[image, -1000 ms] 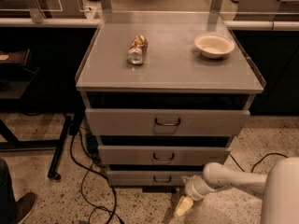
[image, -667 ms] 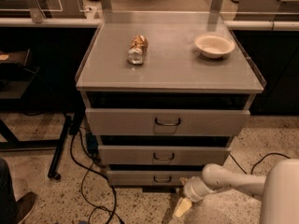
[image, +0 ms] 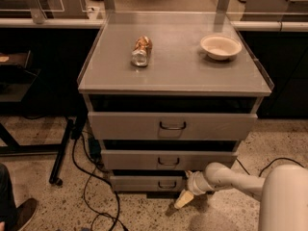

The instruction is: Open bottom drawer

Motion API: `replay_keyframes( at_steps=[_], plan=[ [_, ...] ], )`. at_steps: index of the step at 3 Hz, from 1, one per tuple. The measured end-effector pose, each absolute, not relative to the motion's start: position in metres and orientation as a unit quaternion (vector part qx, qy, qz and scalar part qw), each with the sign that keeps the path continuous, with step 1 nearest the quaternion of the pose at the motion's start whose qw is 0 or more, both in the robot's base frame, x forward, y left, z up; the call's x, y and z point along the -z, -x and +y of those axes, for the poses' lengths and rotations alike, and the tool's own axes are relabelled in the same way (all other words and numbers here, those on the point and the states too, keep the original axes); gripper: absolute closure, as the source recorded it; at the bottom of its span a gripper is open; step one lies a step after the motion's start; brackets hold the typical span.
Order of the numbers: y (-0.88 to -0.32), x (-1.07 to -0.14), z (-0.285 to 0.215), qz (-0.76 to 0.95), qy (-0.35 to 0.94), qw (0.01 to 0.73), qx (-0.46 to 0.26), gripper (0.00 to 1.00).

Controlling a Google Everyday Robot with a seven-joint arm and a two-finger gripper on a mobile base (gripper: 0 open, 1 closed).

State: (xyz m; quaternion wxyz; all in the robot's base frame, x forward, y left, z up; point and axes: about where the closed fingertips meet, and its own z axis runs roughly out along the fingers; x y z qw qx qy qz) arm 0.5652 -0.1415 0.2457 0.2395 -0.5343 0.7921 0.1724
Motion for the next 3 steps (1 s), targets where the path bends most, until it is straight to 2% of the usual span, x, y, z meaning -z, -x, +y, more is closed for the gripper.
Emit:
replay_keyframes(
  at_steps=[3],
  plan=[
    [-0.583,-0.228,-0.166,0.801,0.525,0.248,-0.146,0.0]
  ],
)
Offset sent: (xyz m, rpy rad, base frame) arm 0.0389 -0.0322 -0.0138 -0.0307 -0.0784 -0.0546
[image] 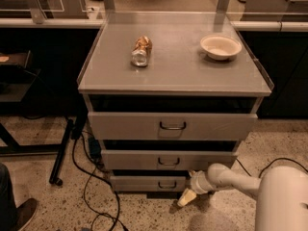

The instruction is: Open bottom drawer

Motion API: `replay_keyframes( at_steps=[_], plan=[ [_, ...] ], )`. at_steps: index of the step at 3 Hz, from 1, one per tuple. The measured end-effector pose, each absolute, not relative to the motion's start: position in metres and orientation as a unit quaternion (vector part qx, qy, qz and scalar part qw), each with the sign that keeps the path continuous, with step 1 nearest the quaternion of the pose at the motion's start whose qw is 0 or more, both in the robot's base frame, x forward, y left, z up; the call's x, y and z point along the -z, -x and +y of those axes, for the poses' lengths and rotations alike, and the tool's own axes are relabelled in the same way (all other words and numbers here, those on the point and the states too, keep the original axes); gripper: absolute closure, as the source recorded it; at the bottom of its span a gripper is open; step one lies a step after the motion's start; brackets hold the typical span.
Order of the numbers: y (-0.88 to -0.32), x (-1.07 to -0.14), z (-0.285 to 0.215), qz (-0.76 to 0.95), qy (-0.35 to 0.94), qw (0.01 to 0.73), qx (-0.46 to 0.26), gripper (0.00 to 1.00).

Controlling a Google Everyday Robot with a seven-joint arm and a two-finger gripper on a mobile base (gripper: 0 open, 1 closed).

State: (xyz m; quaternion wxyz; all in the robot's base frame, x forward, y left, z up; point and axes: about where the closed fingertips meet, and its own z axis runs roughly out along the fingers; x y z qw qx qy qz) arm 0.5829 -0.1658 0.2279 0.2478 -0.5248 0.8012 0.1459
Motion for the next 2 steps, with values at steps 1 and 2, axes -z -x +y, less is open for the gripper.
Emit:
replay_keyframes(
  at_steps=[1,2],
  plan=[
    [-0.5809,-0.2153,-0.1826,0.812,0.519,0.234,-0.129,0.0],
    [-0.5789,-0.2073,-0.1902,0.817,0.518,0.224,-0.121,0.0]
  ],
)
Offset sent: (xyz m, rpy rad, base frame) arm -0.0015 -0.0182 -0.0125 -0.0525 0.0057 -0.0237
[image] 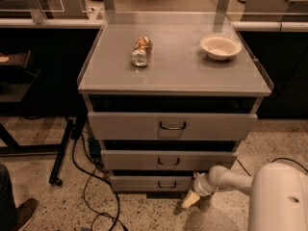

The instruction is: Open bottom drawer

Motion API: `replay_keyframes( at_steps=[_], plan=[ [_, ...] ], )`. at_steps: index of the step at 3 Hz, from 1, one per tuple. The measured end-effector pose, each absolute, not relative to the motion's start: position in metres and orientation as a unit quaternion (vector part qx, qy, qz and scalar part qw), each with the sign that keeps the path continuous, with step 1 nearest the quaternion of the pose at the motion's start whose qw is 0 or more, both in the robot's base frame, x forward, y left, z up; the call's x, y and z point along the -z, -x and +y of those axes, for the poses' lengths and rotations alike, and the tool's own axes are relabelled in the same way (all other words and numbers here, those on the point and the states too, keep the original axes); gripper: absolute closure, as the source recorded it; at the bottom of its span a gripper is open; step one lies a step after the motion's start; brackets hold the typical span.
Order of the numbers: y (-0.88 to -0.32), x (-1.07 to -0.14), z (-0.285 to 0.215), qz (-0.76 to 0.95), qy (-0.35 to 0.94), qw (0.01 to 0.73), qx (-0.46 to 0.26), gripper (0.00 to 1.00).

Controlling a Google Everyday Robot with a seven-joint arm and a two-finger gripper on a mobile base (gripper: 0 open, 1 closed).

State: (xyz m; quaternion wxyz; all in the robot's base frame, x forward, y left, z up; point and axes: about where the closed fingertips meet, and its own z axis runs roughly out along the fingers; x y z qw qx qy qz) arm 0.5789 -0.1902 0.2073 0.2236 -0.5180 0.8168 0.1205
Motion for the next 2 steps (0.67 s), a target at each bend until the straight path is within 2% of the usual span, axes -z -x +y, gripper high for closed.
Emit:
replay_keyframes(
  at_steps=[2],
  plan=[
    [-0.5794,-0.1821,-0.1945,0.818,0.531,0.199,-0.098,0.0]
  ],
)
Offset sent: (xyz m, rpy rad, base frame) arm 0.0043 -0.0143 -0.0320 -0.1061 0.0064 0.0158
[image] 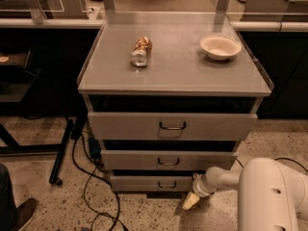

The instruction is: Open bottom drawer

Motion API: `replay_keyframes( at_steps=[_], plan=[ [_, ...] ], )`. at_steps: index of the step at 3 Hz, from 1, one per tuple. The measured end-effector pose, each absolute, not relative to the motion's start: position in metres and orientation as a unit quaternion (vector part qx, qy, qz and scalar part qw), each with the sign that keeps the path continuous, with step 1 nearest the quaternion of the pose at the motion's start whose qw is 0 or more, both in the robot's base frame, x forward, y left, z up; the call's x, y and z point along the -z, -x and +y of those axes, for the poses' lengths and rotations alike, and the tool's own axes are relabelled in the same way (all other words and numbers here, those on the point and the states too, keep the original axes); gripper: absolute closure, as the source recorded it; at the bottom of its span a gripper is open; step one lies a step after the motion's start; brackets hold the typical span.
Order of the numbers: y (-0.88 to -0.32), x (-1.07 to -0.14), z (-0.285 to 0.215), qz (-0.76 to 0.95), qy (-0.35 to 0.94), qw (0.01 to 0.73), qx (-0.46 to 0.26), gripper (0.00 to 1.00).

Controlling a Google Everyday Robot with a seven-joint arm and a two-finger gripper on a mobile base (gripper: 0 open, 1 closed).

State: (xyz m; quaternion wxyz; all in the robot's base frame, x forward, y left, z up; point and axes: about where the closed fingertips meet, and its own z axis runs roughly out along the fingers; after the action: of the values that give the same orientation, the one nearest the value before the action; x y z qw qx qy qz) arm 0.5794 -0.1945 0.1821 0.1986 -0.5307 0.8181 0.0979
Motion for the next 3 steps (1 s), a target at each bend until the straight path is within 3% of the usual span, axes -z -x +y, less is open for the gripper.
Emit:
replay_keyframes(
  at_steps=[3],
  plan=[
    [-0.554,-0.169,-0.192,0.815,0.544,0.169,-0.11,0.0]
  ],
)
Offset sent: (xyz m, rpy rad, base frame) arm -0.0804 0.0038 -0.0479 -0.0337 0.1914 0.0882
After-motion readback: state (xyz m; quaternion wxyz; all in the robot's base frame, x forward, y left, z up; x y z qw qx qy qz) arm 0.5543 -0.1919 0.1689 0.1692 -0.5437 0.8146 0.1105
